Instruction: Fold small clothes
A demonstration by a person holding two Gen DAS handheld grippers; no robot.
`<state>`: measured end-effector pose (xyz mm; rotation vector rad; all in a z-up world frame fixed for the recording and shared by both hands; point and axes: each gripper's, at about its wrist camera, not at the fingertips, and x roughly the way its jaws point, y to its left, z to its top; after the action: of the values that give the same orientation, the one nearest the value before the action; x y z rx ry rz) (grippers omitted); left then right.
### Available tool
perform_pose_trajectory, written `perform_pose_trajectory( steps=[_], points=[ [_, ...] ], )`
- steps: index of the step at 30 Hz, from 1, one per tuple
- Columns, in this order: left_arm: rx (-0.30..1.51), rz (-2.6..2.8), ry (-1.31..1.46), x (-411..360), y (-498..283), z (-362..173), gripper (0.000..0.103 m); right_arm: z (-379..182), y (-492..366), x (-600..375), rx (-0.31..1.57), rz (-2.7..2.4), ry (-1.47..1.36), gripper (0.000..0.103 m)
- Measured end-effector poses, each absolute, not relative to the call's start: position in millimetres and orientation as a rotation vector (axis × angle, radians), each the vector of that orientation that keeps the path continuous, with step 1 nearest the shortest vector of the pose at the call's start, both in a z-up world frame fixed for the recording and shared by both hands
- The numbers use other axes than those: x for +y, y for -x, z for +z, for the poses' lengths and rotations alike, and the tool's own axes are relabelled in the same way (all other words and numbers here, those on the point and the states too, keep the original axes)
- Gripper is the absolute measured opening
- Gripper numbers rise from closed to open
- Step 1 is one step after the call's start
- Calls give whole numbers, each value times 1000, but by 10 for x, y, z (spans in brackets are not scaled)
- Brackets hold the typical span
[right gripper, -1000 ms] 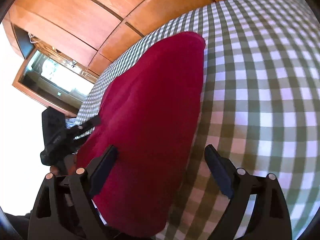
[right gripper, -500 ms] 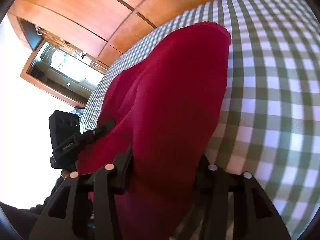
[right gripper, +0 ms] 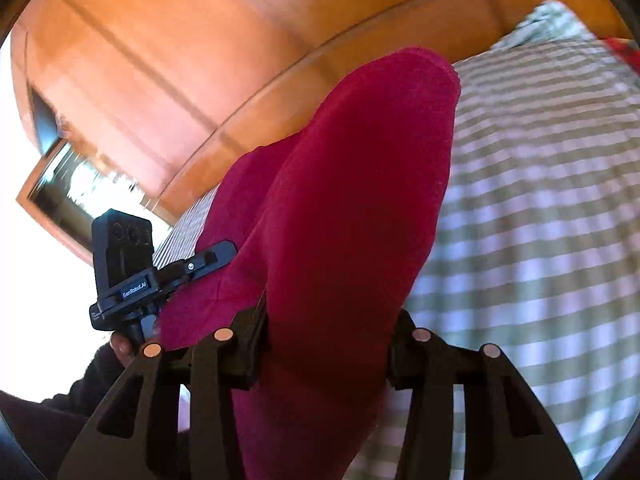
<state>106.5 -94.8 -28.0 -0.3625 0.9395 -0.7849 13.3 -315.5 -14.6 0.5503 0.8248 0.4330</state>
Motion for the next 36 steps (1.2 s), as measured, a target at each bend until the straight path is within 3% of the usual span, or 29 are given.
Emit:
perform_pose_trajectory(
  steps=[8,14,17,21,27,30,32,34,36],
  points=[
    [974,-862,238,-2110,-1605,-208,33,-69,-425,-4049,771,285,-559,43],
    [1075,-753,121,-2626,-1814,-722,33,-778,-685,-4613,900,192,-623,46],
    [1064,-743,89,-2736,-1898,-827,36,-973,-564,-4679,861,180,-718,47],
    [994,-787,-27,-2941,-1756,-639,32,-718,-368,-4569,813,137,-653,40],
    [1002,-842,-39,-3260,-1829,-654,32,-676,-307,-4717,797,48,-628,41],
    [1030,-785,-14,-3337,-1907,-889,41,-964,-364,-4790,812,38,-720,49],
    [1040,-753,13,-3280,-1917,-852,50,-955,-343,-4815,808,23,-750,61],
    [1024,-724,3,-3201,-1863,-757,50,-891,-315,-4785,809,-14,-705,71],
    [988,-693,-26,-3195,-1770,-655,50,-812,-283,-4746,798,-44,-676,75]
  ],
)
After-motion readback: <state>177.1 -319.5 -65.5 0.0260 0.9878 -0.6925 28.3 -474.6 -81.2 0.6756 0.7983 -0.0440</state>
